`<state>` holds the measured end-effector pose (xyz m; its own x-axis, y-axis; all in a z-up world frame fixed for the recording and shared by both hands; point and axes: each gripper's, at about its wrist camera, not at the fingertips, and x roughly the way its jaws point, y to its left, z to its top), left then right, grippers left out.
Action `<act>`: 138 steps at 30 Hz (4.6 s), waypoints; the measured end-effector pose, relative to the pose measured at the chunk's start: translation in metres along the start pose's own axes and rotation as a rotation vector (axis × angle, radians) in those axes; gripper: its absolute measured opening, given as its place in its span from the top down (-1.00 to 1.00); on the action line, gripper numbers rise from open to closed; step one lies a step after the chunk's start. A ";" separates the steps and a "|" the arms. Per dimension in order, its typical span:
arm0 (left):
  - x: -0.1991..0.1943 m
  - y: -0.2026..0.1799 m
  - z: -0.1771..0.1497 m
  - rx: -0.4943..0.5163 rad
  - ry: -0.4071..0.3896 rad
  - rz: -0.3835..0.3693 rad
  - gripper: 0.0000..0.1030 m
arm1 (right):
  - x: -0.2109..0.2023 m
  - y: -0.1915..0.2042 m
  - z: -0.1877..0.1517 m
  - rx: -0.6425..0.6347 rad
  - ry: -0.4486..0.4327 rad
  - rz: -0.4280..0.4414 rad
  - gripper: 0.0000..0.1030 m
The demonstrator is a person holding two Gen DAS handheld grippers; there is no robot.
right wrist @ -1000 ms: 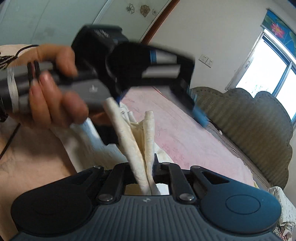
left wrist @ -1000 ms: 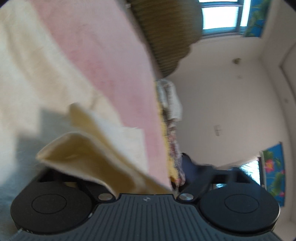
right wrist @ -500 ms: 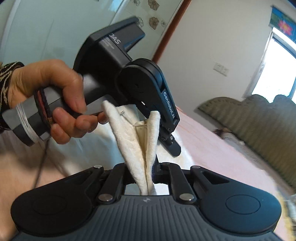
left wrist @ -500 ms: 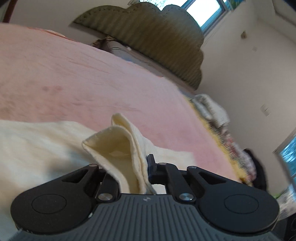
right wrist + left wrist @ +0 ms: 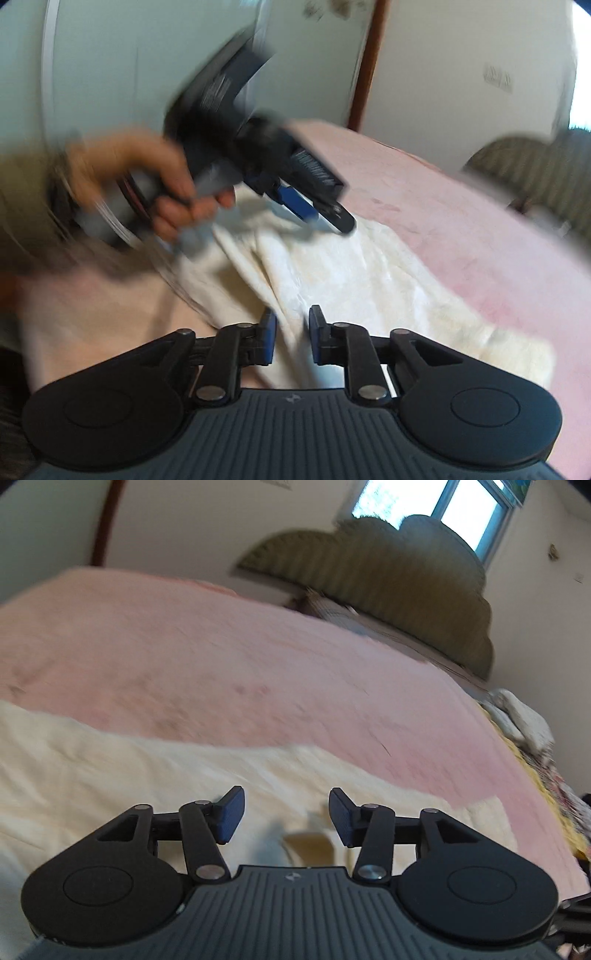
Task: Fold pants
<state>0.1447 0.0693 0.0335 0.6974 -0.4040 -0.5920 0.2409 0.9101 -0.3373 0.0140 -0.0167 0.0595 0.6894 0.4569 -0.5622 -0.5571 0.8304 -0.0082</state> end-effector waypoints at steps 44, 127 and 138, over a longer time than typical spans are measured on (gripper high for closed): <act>0.041 -0.007 -0.033 -0.591 0.242 -0.456 0.83 | -0.001 0.013 0.011 0.103 -0.204 0.011 0.76; -0.019 -0.040 -0.051 0.072 0.073 -0.097 -0.21 | 0.010 -0.071 -0.034 0.281 0.158 -0.232 -0.24; -0.136 0.084 -0.045 -0.120 -0.063 0.318 -0.40 | 0.046 0.025 0.048 -0.015 -0.029 -0.026 -0.24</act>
<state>0.0402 0.1962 0.0528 0.7660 -0.0917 -0.6363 -0.0741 0.9706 -0.2291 0.0543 0.0406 0.0734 0.7165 0.4449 -0.5372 -0.5457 0.8373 -0.0343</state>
